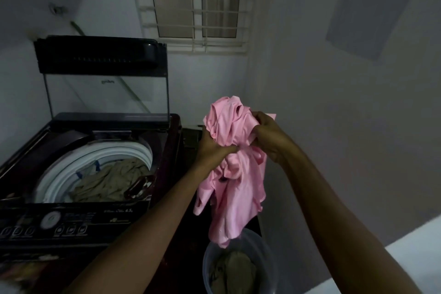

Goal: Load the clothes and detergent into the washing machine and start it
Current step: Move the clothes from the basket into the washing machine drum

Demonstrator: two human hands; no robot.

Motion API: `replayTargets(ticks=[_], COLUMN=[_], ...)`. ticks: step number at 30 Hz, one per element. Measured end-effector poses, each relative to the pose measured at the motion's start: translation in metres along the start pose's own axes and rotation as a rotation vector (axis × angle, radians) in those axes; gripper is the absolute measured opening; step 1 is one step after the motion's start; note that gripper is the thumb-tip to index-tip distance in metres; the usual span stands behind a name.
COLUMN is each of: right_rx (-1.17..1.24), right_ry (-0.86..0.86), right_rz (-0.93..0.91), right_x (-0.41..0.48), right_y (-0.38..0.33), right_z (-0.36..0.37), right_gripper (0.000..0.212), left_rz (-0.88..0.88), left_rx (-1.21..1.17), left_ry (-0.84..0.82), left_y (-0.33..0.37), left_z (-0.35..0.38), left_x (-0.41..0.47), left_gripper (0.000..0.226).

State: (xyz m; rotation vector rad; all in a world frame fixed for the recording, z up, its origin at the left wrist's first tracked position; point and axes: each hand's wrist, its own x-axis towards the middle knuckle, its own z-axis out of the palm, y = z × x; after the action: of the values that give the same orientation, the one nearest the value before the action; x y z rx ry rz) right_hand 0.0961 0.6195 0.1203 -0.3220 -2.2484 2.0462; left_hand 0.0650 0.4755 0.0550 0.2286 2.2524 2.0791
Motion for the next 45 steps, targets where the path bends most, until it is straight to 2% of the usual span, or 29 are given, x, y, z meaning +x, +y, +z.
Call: replayTargets(ticks=[2,3,5,6,8,10,11,13,14,17,18,21,26,31,32,36,41,45], right_rx=[0.079,0.048,-0.080,-0.146,-0.263,-0.356,-0.375,-0.319,-0.260,-0.108,-0.099,-0.109,-0.112,-0.091,-0.085,-0.049,-0.003,-0.071], right_ry=[-0.170,-0.195,-0.118,-0.037,0.049,-0.013,-0.068,-0.140,-0.126,-0.006,0.051,0.181,0.228,0.234,0.237,0.220,0.187,0.139], right_rz=[-0.068,-0.121,-0.204,-0.199,-0.109,-0.064,-0.097,-0.146,-0.145,-0.167,-0.180,-0.246,-0.338,-0.359,-0.364,-0.401,-0.418,-0.444], right_x=[-0.007,-0.011,-0.019,-0.022,-0.026,-0.029,-0.029,-0.027,-0.026,-0.020,-0.019,-0.015,-0.005,0.004,0.007,0.021,0.042,0.058], right_y=[0.005,0.010,0.026,0.038,0.066,0.089,0.097,0.108,0.111,0.119,0.119,0.114,0.081,0.044,0.036,0.007,-0.012,-0.013], right_z=[-0.014,-0.023,-0.039,-0.047,-0.058,-0.054,-0.046,-0.025,-0.014,0.001,0.001,-0.005,0.000,0.038,0.049,0.098,0.169,0.226], right_gripper=[0.048,0.048,0.054,0.064,0.104,0.139,0.144,0.136,0.125,0.067,0.057,0.063,0.034,0.026,0.025,0.028,0.029,0.041], left_rz=[-0.020,-0.032,-0.055,-0.076,-0.144,-0.190,-0.210,-0.255,-0.279,-0.320,-0.333,-0.357,-0.343,-0.271,-0.245,-0.142,0.050,0.124], left_rx=[-0.107,-0.150,-0.234,-0.271,-0.327,-0.462,-0.547,-0.662,-0.693,-0.724,-0.724,-0.692,-0.648,-0.674,-0.661,-0.597,-0.420,-0.255], left_ry=[0.084,0.127,0.190,0.208,0.216,0.178,0.130,0.037,-0.027,-0.109,-0.097,-0.050,-0.036,-0.022,-0.006,0.076,0.163,0.196], left_y=[0.005,0.009,0.020,0.022,0.027,0.035,0.039,0.047,0.050,0.044,0.043,0.032,0.018,0.033,0.038,0.062,0.084,0.087], left_z=[0.000,-0.001,-0.004,-0.006,-0.009,-0.007,-0.005,-0.001,0.001,-0.001,-0.005,-0.024,-0.046,-0.077,-0.089,-0.143,-0.216,-0.269], left_x=[0.003,0.005,0.009,0.012,0.018,0.020,0.021,0.017,0.014,0.014,0.014,0.020,0.025,0.035,0.039,0.062,0.079,0.082], left_gripper=[0.081,0.074,0.061,0.058,0.057,0.059,0.057,0.037,0.025,0.021,0.021,0.017,0.020,0.018,0.021,0.070,0.068,0.080])
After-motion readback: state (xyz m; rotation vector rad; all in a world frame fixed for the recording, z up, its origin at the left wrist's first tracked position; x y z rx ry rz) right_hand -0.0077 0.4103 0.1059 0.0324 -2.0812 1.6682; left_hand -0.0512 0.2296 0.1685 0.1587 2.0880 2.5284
